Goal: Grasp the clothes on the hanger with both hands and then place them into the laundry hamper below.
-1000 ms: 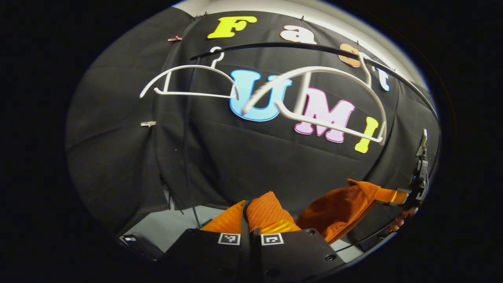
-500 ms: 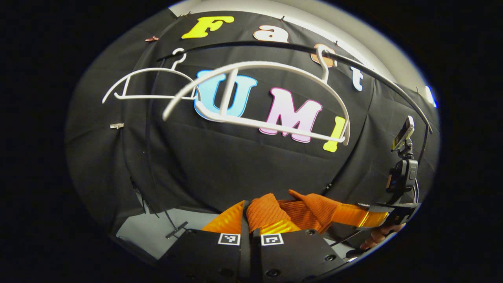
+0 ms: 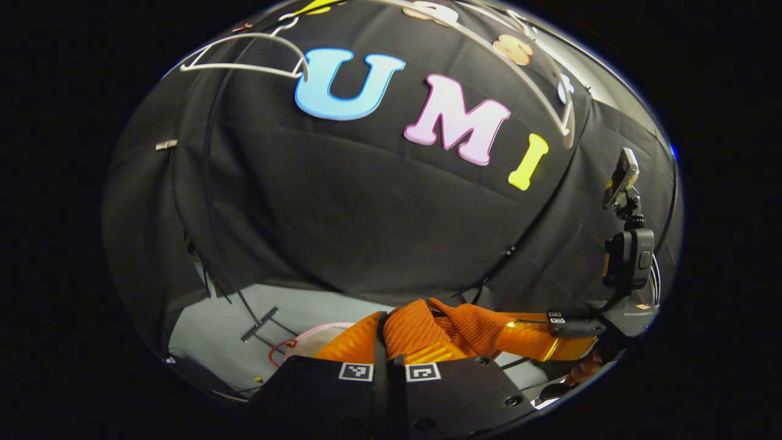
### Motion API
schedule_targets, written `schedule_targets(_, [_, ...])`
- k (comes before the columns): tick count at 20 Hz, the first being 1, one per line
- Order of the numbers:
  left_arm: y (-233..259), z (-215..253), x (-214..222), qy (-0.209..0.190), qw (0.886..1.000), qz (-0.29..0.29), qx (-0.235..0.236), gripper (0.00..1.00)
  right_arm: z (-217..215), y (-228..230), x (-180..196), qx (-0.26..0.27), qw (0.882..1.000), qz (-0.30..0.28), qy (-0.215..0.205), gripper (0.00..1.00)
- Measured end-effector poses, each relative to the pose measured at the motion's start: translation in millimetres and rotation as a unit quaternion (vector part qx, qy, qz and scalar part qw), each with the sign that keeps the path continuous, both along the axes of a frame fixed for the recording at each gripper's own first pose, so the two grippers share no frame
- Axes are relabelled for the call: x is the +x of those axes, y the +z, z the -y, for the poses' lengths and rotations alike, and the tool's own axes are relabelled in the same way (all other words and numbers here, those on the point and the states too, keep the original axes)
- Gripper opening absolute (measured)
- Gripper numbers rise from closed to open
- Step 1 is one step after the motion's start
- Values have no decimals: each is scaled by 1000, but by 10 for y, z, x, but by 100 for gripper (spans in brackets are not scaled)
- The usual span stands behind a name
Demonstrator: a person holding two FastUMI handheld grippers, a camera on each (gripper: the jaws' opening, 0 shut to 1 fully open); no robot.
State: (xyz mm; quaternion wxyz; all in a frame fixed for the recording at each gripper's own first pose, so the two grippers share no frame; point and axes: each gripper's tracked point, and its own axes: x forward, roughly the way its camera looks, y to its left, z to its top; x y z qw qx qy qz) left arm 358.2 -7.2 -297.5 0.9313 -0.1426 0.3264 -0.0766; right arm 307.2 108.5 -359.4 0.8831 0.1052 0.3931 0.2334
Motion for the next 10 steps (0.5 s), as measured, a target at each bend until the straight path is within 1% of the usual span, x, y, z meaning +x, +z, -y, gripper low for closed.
schedule_targets(3, [-567,4,-76,-4,999,-52,14,5,143,-471,-112,-46,998,-37,-2,5])
schedule_targets(5, [-857,-9,-122,0,996,-87,17,5,225,-761,-184,-79,995,-59,0,5])
schedule_targets(7, [-1137,-26,-162,10,992,-121,22,5,309,-1024,-296,-115,990,-87,7,5])
schedule_targets(8, [-1252,-38,-234,14,990,-136,26,7,384,-1145,-332,-135,986,-98,7,5])
schedule_targets(9, [-1378,-43,-303,16,987,-155,29,5,489,-1316,-375,-153,982,-109,4,5])
schedule_targets(10, [-1491,-47,-368,17,984,-175,31,7,546,-1426,-420,-164,979,-122,0,5])
